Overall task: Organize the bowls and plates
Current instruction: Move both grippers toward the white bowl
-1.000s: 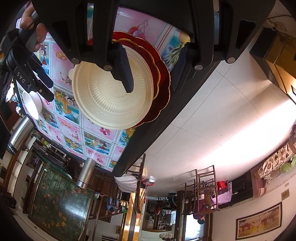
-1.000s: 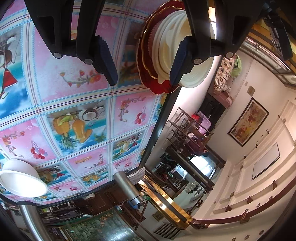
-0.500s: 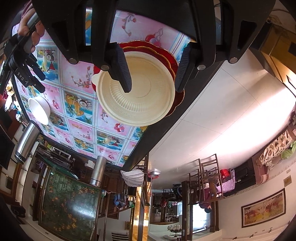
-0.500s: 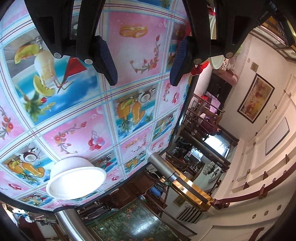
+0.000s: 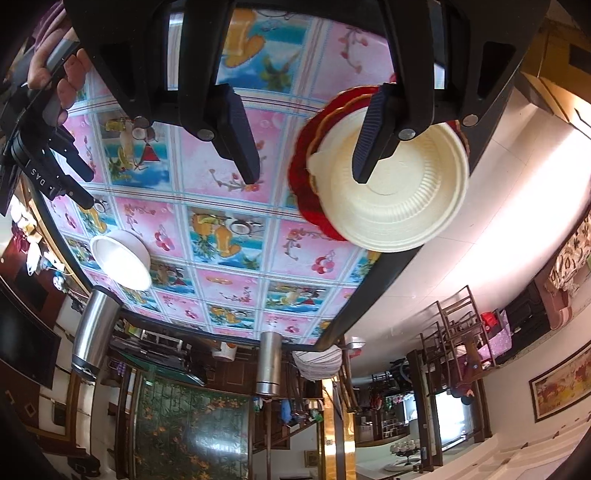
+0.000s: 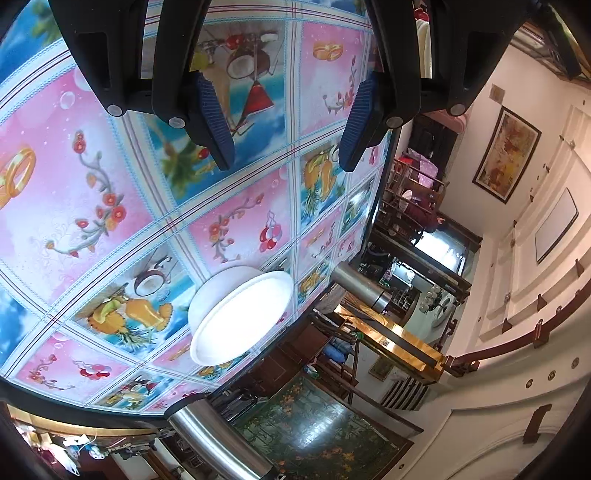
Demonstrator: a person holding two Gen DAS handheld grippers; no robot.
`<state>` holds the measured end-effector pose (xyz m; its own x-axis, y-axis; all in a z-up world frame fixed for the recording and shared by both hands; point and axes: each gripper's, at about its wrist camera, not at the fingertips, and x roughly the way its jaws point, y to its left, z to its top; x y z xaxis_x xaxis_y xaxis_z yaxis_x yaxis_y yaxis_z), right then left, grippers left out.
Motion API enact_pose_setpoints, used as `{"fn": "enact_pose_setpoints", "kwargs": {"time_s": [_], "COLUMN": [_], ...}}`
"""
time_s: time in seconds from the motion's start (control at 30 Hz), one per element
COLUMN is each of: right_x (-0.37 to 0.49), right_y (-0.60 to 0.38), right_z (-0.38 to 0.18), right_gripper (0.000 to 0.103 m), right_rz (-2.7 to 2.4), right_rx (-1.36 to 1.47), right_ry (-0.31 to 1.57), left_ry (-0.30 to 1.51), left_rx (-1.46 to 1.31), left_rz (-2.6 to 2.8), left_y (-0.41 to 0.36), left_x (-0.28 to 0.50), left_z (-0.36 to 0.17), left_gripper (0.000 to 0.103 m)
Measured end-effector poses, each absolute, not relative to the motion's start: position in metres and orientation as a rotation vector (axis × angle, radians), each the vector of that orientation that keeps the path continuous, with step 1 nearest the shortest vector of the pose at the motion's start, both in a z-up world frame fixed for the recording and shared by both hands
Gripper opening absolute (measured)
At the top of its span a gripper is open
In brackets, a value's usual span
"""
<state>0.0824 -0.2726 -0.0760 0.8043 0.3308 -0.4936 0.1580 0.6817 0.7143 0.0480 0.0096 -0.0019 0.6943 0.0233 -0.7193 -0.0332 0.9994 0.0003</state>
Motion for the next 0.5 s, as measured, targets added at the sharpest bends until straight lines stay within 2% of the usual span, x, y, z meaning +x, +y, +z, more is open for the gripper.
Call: {"fn": "enact_pose_setpoints", "kwargs": {"time_s": [0.07, 0.33, 0.5], "right_x": [0.080, 0.073, 0.081], "right_y": [-0.285, -0.338, -0.363], "right_z": [-0.077, -0.087, -0.090], "right_gripper": [0.062, 0.062, 0.062], "right_rz": [0.093, 0.022, -0.005], "right_rx": [0.840, 0.876, 0.908], "right_ry": [0.642, 0.642, 0.660], "left_ry": [0.838, 1.099, 1.170], "left_rx": [-0.007, 0.022, 0.000], "left_rz": [-0.024, -0.287, -0.343], "left_y": [-0.012, -0.105, -0.131], "left_x": [0.055, 0.083, 0.106], "left_z": [-0.010, -0.071, -0.081], "left_gripper": [0.060, 0.060, 0.060]}}
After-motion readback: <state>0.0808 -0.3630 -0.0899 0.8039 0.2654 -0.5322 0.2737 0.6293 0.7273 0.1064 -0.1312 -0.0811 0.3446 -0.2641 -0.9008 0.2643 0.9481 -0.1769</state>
